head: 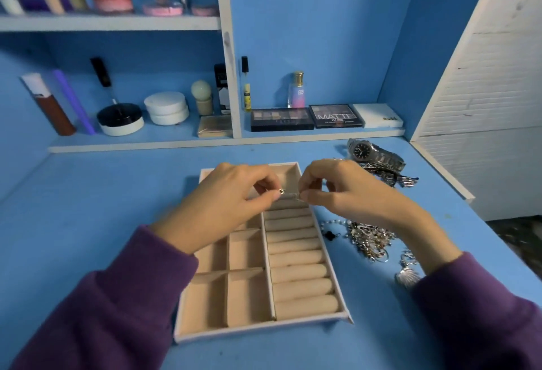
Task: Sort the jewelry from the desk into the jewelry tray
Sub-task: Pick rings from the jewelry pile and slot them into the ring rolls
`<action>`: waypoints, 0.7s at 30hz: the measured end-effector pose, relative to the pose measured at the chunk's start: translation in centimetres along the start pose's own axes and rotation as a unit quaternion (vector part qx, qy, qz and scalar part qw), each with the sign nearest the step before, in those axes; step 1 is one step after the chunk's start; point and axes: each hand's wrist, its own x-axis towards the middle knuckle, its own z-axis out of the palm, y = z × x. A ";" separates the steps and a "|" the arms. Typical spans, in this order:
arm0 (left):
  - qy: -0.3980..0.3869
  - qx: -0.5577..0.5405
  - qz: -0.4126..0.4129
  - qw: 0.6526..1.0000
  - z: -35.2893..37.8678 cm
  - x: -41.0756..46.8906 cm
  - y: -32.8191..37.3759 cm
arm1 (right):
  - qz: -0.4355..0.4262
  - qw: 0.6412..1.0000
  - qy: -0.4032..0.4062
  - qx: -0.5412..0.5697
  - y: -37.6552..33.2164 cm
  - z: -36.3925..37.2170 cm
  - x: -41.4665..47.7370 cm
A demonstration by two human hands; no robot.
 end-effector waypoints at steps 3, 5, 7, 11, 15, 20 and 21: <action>-0.004 0.026 0.016 1.000 1.1 0.2 -0.6 | -0.013 0.999 -0.022 -0.035 0.7 0.6 0.4; -0.009 0.043 0.023 0.999 1.4 0.3 -1.2 | -0.015 0.998 -0.027 -0.053 1.2 0.8 0.6; -0.006 0.047 0.029 0.998 1.6 0.2 -1.5 | -0.020 0.997 -0.027 -0.066 1.4 1.0 0.7; 0.025 0.047 0.059 0.997 2.2 0.4 -1.7 | -0.042 0.995 -0.010 -0.086 1.5 1.5 1.0; 0.062 0.055 0.080 0.993 2.7 0.5 -2.0 | -0.045 0.994 0.010 -0.100 1.7 1.9 0.7; 0.067 0.062 0.089 0.992 2.9 0.2 -1.6 | -0.045 0.993 0.035 -0.101 1.9 2.2 0.4; 0.064 0.061 0.087 0.992 2.9 0.1 -1.5 | -0.045 0.993 0.041 -0.099 1.9 2.2 0.3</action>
